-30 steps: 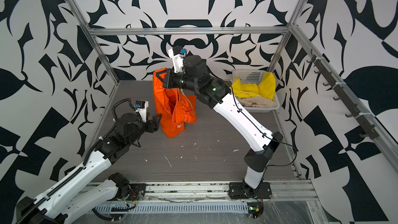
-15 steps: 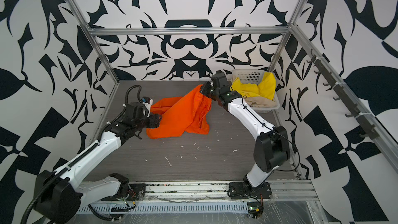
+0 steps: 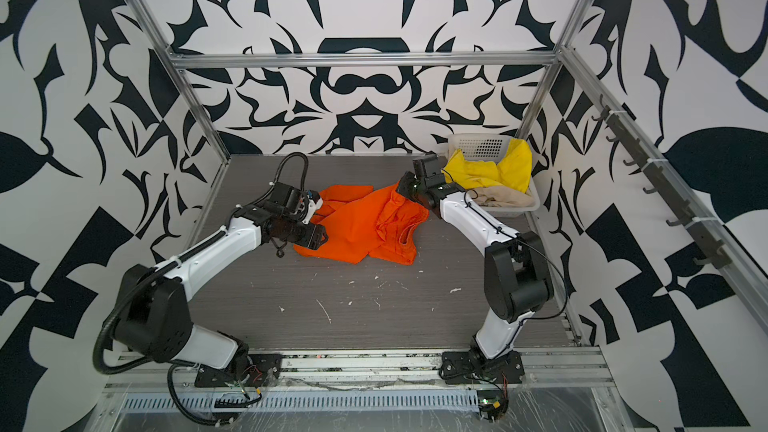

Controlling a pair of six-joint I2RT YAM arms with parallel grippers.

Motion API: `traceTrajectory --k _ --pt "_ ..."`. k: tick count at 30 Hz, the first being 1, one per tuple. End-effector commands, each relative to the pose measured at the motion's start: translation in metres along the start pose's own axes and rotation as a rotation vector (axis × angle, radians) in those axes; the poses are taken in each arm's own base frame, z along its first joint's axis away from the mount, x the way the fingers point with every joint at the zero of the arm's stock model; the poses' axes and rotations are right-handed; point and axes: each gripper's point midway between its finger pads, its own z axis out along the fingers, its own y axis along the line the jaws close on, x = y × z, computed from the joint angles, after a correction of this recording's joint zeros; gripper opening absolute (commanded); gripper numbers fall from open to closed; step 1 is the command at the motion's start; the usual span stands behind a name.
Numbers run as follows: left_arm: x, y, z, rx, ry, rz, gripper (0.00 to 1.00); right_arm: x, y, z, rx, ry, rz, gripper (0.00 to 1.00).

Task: Fold and stack the shorts
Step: 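Lower the shorts onto the table and spread them with both grippers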

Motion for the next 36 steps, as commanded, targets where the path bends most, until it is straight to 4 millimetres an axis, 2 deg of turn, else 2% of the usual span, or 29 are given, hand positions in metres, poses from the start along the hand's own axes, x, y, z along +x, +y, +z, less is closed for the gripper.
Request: traceTrajectory --k 1,3,6,10,17,19,21,23,25,28,32,34,36 --pt "0.029 0.015 0.010 -0.070 0.165 0.032 0.74 -0.011 0.025 -0.019 -0.104 -0.038 -0.025 0.00" --pt "0.026 0.034 0.015 -0.166 0.177 -0.005 0.76 -0.008 0.026 -0.019 -0.116 -0.028 -0.026 0.00" --pt "0.020 0.046 0.020 -0.228 0.163 -0.047 0.78 -0.005 0.027 -0.021 -0.133 -0.021 -0.026 0.00" --pt "0.008 0.054 0.027 -0.268 0.139 -0.104 0.84 -0.002 0.028 -0.023 -0.144 -0.014 -0.032 0.00" --pt "0.003 0.065 0.058 -0.211 0.152 -0.255 0.83 0.004 0.029 -0.027 -0.168 0.000 -0.030 0.00" --pt "0.005 0.062 0.065 -0.187 0.168 -0.262 0.73 0.005 0.029 -0.030 -0.175 0.001 -0.029 0.00" --pt "0.007 0.060 0.064 -0.180 0.184 -0.261 0.41 0.006 0.032 -0.033 -0.186 0.004 -0.033 0.00" --pt "0.006 0.057 0.053 -0.174 0.190 -0.247 0.26 0.007 0.033 -0.038 -0.194 0.007 -0.036 0.00" --pt "0.003 0.049 0.033 -0.157 0.194 -0.222 0.21 0.008 0.036 -0.048 -0.210 0.012 -0.038 0.00" --pt "0.000 0.032 -0.011 -0.113 0.213 -0.180 0.14 0.011 0.043 -0.069 -0.246 0.021 -0.042 0.00" --pt "-0.005 0.020 -0.065 -0.104 0.213 -0.128 0.12 0.026 0.053 -0.106 -0.307 0.080 -0.070 0.00" --pt "-0.005 0.018 -0.079 -0.104 0.229 -0.096 0.13 0.037 0.055 -0.120 -0.325 0.129 -0.079 0.00" --pt "-0.012 0.023 -0.083 -0.113 0.236 -0.076 0.11 0.047 0.053 -0.133 -0.338 0.159 -0.080 0.00"
